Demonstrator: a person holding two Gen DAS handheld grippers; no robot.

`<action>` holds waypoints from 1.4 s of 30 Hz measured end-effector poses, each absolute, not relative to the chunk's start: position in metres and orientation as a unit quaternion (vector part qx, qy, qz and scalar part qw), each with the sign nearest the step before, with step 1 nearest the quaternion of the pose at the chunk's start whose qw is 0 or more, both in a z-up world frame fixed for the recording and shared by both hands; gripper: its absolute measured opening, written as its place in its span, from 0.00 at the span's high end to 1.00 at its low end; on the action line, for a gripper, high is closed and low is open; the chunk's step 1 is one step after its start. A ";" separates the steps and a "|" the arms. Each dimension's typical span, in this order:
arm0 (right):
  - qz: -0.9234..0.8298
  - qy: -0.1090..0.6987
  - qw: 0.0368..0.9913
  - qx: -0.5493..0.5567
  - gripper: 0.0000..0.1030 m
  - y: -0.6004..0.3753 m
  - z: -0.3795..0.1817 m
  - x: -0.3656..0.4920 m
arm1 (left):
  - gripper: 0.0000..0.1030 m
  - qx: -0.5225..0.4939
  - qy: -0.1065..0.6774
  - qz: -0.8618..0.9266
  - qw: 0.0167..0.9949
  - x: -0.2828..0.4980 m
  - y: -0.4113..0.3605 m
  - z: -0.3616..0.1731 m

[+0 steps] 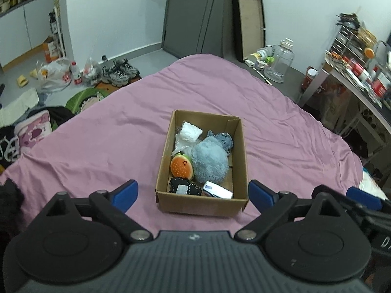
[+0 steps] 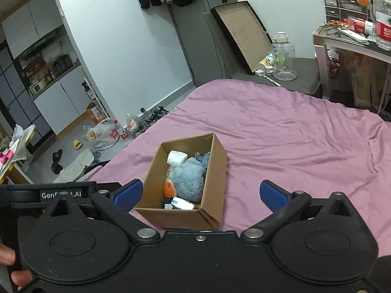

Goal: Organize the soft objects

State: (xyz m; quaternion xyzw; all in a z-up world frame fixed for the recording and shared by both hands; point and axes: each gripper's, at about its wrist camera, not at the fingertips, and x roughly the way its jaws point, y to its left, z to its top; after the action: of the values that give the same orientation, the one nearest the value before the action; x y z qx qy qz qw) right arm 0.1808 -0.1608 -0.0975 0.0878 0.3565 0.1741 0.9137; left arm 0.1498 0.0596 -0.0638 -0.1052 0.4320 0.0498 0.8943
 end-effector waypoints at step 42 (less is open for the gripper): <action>0.181 0.307 0.932 0.071 0.00 -0.217 -0.063 0.089 | 0.02 -0.050 0.371 0.042 0.926 0.056 0.006 -0.015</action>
State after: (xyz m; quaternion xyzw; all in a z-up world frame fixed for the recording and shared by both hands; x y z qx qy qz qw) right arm 0.0887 -0.2170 -0.0634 0.0710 0.3065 0.1807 0.9319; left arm 0.0563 0.0062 -0.0150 -0.0497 0.3714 0.0416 0.9262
